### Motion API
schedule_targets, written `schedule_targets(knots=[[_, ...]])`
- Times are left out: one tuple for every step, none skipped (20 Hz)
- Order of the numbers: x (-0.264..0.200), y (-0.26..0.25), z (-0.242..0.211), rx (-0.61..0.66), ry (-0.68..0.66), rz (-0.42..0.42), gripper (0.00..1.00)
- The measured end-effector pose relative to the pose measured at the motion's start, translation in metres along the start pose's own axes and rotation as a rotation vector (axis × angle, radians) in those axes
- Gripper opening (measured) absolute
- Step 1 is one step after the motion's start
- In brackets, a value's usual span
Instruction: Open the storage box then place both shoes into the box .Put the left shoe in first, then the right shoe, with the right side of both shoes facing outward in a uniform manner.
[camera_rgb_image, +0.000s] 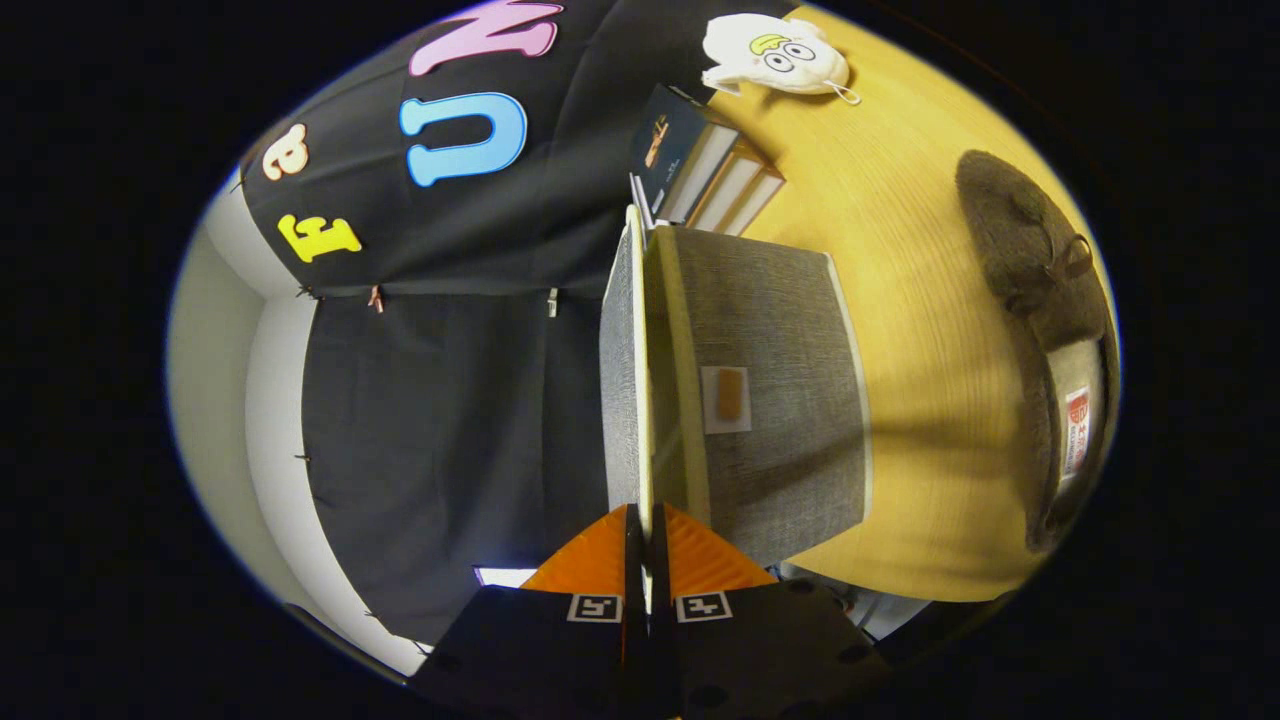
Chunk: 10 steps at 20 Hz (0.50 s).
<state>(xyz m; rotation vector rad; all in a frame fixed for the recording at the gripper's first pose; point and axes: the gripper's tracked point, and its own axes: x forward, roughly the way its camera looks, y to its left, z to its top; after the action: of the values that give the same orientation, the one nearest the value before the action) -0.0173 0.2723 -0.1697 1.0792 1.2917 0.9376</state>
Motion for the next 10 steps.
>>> schedule_targets(knots=[[0.000,0.011,0.000,-0.013,0.001,0.017,0.05],[0.001,0.021,0.000,-0.028,0.000,0.032,0.05],[0.003,0.030,0.000,-0.041,-0.001,0.044,0.05],[0.007,0.040,0.002,-0.051,-0.007,0.051,0.05],[0.009,0.051,0.001,-0.057,-0.007,0.063,0.05],[0.013,0.063,0.001,-0.064,-0.007,0.073,0.05],[0.018,0.075,0.000,-0.075,-0.007,0.079,0.05],[0.024,0.085,-0.002,-0.086,0.000,0.081,0.05],[0.031,0.096,-0.005,-0.098,0.005,0.085,0.05],[0.039,0.108,-0.008,-0.115,0.014,0.092,0.05]])
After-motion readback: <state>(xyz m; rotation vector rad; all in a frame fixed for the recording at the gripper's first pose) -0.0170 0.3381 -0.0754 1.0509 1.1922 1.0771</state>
